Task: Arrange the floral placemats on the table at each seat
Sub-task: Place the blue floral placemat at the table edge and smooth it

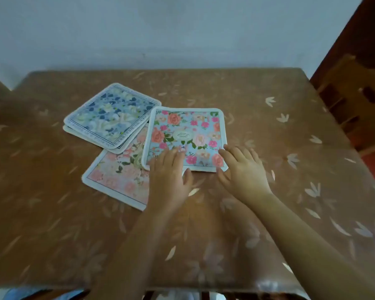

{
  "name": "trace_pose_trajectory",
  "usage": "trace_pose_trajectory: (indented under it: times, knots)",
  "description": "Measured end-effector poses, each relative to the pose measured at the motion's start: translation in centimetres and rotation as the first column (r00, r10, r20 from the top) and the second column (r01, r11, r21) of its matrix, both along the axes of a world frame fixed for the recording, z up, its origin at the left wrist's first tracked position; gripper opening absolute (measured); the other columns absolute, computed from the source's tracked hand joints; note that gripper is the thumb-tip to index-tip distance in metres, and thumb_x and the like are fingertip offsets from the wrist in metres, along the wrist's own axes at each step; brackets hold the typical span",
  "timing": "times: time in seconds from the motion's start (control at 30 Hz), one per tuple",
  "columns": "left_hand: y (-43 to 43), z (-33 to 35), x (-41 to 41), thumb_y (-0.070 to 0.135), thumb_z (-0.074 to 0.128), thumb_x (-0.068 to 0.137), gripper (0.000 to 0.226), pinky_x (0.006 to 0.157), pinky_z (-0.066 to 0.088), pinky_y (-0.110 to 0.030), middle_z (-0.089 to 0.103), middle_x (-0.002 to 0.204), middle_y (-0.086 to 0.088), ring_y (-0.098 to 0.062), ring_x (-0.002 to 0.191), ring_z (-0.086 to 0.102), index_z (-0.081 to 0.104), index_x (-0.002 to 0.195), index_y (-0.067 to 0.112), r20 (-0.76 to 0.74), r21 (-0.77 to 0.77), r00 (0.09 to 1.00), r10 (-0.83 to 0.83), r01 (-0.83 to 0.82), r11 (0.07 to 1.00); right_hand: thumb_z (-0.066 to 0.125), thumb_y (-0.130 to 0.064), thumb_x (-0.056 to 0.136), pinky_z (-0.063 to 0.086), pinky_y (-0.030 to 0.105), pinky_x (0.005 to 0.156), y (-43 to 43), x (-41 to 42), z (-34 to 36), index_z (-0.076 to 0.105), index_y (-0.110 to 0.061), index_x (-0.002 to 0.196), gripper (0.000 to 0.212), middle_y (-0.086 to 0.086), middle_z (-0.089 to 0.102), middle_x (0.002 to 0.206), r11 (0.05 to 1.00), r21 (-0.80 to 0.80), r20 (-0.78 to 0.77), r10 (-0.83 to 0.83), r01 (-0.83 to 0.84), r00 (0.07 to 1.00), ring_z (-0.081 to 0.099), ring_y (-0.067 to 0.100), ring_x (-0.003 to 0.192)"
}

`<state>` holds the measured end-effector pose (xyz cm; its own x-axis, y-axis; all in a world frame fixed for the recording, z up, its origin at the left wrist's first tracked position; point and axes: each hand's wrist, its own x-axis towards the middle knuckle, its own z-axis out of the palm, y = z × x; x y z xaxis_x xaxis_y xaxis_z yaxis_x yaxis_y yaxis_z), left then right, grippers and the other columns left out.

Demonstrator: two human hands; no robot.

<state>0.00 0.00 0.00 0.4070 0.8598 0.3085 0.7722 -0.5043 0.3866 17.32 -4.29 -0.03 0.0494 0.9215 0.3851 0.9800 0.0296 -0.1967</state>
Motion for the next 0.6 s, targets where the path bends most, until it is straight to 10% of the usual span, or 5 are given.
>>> trace_pose_trajectory:
  times: [0.6]
  knots:
    - [7.2,-12.6,2.1,0.028,0.055,0.088,0.046,0.108,0.01,-0.055,0.041,0.141,-0.013,-0.031,0.135,0.024,0.045,0.129,0.008,-0.09,-0.144,0.995,0.036,-0.048,0.988,0.068,-0.022,0.078,0.038,0.051,0.095,7.8,0.1,-11.8,0.058,-0.004,0.112,0.04,0.015,0.061,0.117,0.977,-0.172,-0.149,0.101,-0.126,0.984,0.053,0.034,0.11]
